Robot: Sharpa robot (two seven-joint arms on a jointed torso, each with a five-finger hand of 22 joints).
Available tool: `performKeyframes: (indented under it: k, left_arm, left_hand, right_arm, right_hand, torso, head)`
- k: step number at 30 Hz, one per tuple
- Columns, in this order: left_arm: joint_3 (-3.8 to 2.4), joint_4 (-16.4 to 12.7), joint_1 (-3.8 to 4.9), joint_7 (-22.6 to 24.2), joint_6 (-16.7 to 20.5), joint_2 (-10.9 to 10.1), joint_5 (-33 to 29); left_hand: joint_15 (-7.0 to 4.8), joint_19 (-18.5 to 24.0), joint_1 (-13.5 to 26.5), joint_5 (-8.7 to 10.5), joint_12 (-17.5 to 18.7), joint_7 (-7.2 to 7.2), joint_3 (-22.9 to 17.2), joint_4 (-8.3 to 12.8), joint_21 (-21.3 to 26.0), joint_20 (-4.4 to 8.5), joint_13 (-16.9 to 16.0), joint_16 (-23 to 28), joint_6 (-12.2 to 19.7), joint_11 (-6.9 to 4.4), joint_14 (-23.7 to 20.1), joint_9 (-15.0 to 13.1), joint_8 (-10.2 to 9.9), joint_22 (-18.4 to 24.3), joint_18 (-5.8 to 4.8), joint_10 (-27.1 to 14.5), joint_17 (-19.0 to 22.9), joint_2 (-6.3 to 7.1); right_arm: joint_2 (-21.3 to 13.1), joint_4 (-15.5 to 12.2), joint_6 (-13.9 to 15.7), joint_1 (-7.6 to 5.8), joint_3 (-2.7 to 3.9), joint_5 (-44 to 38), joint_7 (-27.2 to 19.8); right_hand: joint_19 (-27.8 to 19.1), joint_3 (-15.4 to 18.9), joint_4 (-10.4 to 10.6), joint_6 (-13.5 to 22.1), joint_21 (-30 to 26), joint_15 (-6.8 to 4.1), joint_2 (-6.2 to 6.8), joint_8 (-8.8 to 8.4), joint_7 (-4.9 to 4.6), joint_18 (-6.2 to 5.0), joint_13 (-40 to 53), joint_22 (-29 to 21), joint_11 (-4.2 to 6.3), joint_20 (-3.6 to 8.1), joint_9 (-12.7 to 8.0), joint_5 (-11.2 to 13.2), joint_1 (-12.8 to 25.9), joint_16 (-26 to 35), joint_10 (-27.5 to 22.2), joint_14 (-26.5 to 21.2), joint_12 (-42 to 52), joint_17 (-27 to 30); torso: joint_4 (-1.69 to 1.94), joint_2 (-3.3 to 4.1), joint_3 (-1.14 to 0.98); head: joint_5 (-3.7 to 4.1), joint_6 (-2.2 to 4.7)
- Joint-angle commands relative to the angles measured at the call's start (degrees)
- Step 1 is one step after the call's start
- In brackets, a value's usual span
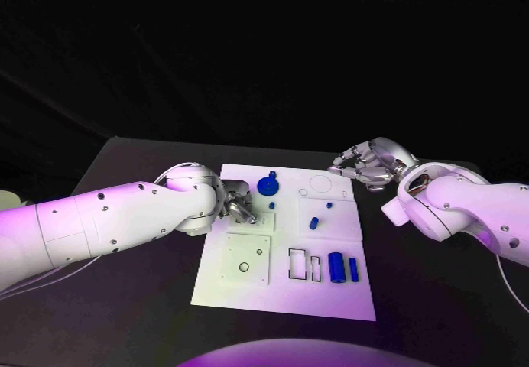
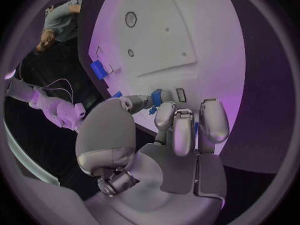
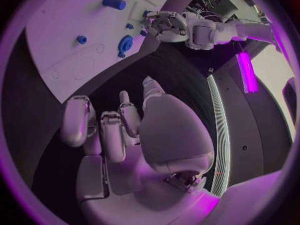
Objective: Assemble the parts on the task board
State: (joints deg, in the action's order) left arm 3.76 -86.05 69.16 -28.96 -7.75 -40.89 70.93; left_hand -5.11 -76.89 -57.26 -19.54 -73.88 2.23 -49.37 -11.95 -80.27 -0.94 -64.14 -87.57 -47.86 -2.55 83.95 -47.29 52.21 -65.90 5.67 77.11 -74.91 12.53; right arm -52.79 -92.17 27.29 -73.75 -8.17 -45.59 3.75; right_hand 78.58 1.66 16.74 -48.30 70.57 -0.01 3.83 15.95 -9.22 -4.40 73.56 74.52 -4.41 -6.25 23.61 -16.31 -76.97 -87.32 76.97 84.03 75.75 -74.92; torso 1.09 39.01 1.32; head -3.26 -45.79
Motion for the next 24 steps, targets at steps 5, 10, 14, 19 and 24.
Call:
performKeyframes:
  k: [5, 10, 14, 19, 24]
  left_arm:
    - [0.28, 0.1, -0.32, -0.5, -2.1, 0.0, -0.9]
    - [0.28, 0.2, -0.32, -0.4, -2.0, 0.1, -1.4]
    - [0.28, 0.3, -0.32, -0.3, -1.9, 0.1, -1.6]
    - [0.28, 0.4, -0.32, -0.3, -1.8, 0.1, -1.6]
    - [0.28, 0.5, -0.32, -0.3, -1.6, 0.1, -1.7]
  left_hand:
    - [-0.56, -0.3, 3.7, 0.91, -0.1, -1.19, -7.3, 7.7, -0.1, 0.09, 0.2, -0.2, -1.3, -0.21, 4.9, -1.8, -0.1, 0.0, -0.79, 0.5, -11.0, -0.47]
    - [-0.67, -0.3, 5.7, 1.43, -0.1, -1.34, -4.3, 5.7, 0.1, 0.18, 0.1, -0.2, -1.7, -0.32, 4.9, -1.9, -0.6, 0.1, -0.80, 0.5, -11.0, -0.43]
    - [-0.69, -0.3, 6.1, 1.47, -0.2, -1.38, -3.2, 5.0, 0.1, 0.21, 0.0, -0.2, -1.8, -0.34, 4.9, -1.9, -0.9, 0.1, -0.80, 0.5, -11.0, -0.48]
    - [-0.71, -0.4, 6.6, 1.64, -0.2, -1.40, -2.0, 4.1, 0.1, 0.23, 0.0, -0.2, -2.1, -0.35, 4.9, -2.0, -1.1, 0.1, -0.81, 0.4, -11.0, -0.51]
    - [-0.72, -0.4, 7.1, 1.71, -0.2, -1.41, -0.3, 2.9, 0.2, 0.24, 0.0, -0.2, -2.4, -0.35, 4.9, -2.0, -1.3, 0.0, -0.82, 0.4, -11.0, -0.75]
  right_arm:
    - [0.0, 0.0, -0.7, 0.06, 0.01, -0.3, -0.5]
    - [0.1, 0.2, -0.8, 0.06, 0.01, 0.1, -0.7]
    - [0.2, 0.4, -0.9, 0.06, 0.01, 0.3, -0.8]
    - [0.1, 0.4, -0.9, 0.07, 0.01, 0.4, -0.8]
    - [0.1, 0.4, -0.9, 0.07, 0.01, 0.4, -0.8]
  right_hand:
    - [-0.5, 0.8, 0.1, 0.5, -0.5, 0.20, -0.66, 0.49, 0.14, -0.65, -0.2, -0.2, 0.06, -0.01, -0.1, -0.3, 2.2, 0.3, -0.5, 4.1, -0.3, -7.2]
    - [-0.4, 2.9, 0.1, 0.7, -0.7, 0.21, -1.95, 0.90, 0.15, -0.66, -0.3, -0.1, 0.04, -0.01, -0.1, -0.3, 7.1, 0.4, -0.4, 4.1, -0.2, -7.1]
    - [-0.4, 3.6, 0.1, 0.8, -0.9, 0.21, -2.20, 1.03, 0.15, -0.68, -0.4, -0.2, 0.03, -0.01, -0.1, -0.3, 8.1, 0.4, -0.5, 4.1, -0.2, -7.0]
    - [-0.5, 3.8, 0.1, 0.8, -1.0, 0.21, -2.26, 1.06, 0.15, -0.70, -0.4, -0.2, 0.03, -0.01, -0.2, -0.3, 8.3, 0.5, -0.5, 4.1, -0.2, -6.9]
    - [-0.5, 4.0, 0.1, 0.8, -1.0, 0.21, -2.34, 1.09, 0.15, -0.71, -0.4, -0.3, 0.03, -0.01, -0.2, -0.3, 8.5, 0.5, -0.5, 4.1, -0.2, -6.9]
  torso:
    - [0.01, -0.01, 0.00]
    - [0.00, 0.02, 0.00]
    - [0.02, -0.02, -0.03]
    - [-0.02, 0.00, -0.01]
    - [0.00, 0.00, -0.04]
  head:
    - [0.07, -0.05]
    - [0.15, -0.11]
    - [0.12, -0.13]
    - [0.13, -0.11]
    - [0.17, -0.25]
